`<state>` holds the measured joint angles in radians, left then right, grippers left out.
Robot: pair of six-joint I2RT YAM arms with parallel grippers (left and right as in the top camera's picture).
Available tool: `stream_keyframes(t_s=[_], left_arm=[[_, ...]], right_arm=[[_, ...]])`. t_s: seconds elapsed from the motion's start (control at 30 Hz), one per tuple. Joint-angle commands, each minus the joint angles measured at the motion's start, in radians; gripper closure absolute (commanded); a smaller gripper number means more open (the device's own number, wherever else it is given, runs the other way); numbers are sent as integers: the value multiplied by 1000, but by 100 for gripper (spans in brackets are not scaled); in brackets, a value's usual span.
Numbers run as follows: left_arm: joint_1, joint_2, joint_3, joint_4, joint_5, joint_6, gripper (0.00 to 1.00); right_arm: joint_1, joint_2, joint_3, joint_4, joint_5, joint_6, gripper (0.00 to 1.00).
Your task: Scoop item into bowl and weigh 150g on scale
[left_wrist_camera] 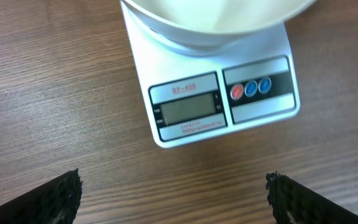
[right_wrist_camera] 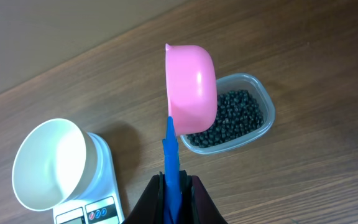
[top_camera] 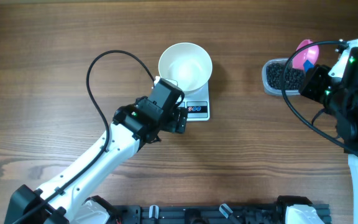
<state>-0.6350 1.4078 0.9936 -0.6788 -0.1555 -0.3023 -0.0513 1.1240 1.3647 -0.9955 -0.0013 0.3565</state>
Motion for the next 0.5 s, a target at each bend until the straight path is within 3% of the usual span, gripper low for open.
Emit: stream_keyframes(t_s=[0.0, 0.17, 0.37, 0.47], left_arm=[[-3, 14, -10, 11, -28, -73, 0], [-5, 14, -61, 66, -14, -41, 0], [-47, 14, -185, 325, -32, 91, 0], [-65, 14, -224, 432, -92, 98, 0]], right_arm=[[-3, -5, 8, 0, 18, -16, 96], [-3, -5, 8, 0, 18, -15, 96], [-3, -5, 8, 0, 18, -15, 96], [-3, -5, 8, 0, 17, -15, 96]])
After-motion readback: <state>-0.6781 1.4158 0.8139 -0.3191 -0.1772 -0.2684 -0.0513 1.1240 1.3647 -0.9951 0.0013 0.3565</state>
